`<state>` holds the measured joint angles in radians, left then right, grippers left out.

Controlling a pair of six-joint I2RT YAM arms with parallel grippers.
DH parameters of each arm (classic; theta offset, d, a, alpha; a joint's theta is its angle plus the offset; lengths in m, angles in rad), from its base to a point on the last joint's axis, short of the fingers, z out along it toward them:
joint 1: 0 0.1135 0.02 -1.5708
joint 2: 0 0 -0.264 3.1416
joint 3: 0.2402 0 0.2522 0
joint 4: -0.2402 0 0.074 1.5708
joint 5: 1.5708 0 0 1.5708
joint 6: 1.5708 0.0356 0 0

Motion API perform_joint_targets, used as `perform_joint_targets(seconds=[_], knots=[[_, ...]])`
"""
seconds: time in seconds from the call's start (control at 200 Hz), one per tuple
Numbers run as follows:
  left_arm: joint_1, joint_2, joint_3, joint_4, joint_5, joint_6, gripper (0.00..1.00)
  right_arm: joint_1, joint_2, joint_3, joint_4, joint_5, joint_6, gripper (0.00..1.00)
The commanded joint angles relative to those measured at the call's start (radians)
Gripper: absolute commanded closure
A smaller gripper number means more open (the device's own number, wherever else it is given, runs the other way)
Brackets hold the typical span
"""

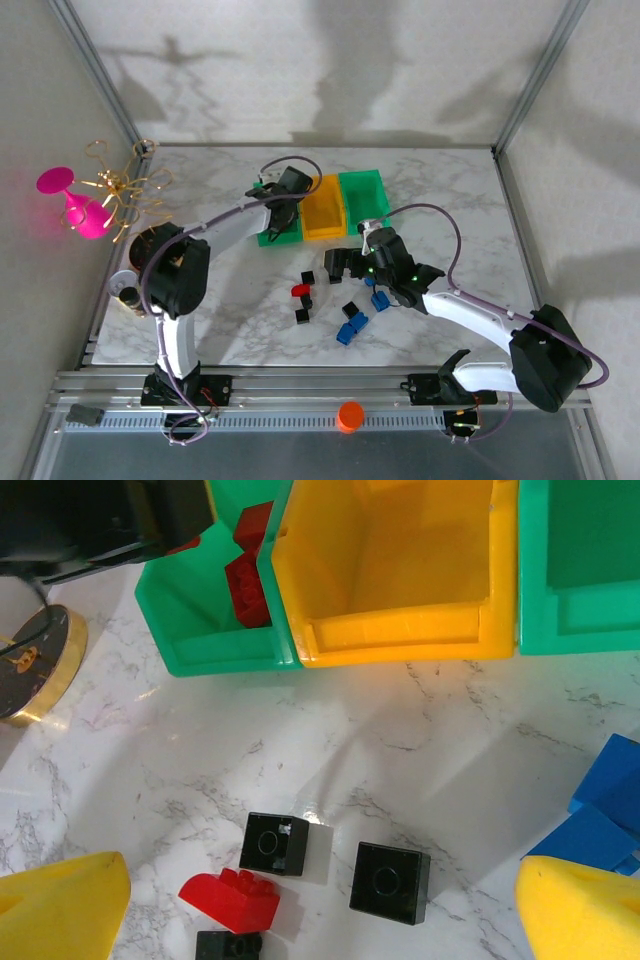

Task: Sort the legos into containers by color
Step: Place the lego in the container, then pick up the lego from the center of the table.

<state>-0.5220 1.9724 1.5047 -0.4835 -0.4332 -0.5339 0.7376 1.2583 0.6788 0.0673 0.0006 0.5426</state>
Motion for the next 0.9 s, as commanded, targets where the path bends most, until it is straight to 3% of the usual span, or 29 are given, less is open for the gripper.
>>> perform_joint_targets(seconds=[0.0,0.215,0.406,0.666,0.891], knots=[[0.019,0.052,0.058,-0.022,0.004,0.028,0.63,-0.01,-0.013,-0.007,0.02,-0.004,-0.011,0.01],[0.019,0.062,0.09,-0.037,-0.001,0.046,0.52,-0.011,-0.011,-0.004,0.021,-0.013,-0.013,0.01],[0.017,-0.023,0.062,-0.049,0.02,0.045,0.52,-0.013,-0.008,0.004,0.025,-0.035,-0.005,0.01],[-0.031,-0.238,-0.136,0.006,0.091,-0.001,0.52,-0.012,-0.013,-0.005,0.006,-0.055,-0.011,0.01],[-0.142,-0.419,-0.341,0.029,0.142,-0.056,0.5,-0.011,-0.02,-0.043,0.024,-0.096,0.01,0.01]])
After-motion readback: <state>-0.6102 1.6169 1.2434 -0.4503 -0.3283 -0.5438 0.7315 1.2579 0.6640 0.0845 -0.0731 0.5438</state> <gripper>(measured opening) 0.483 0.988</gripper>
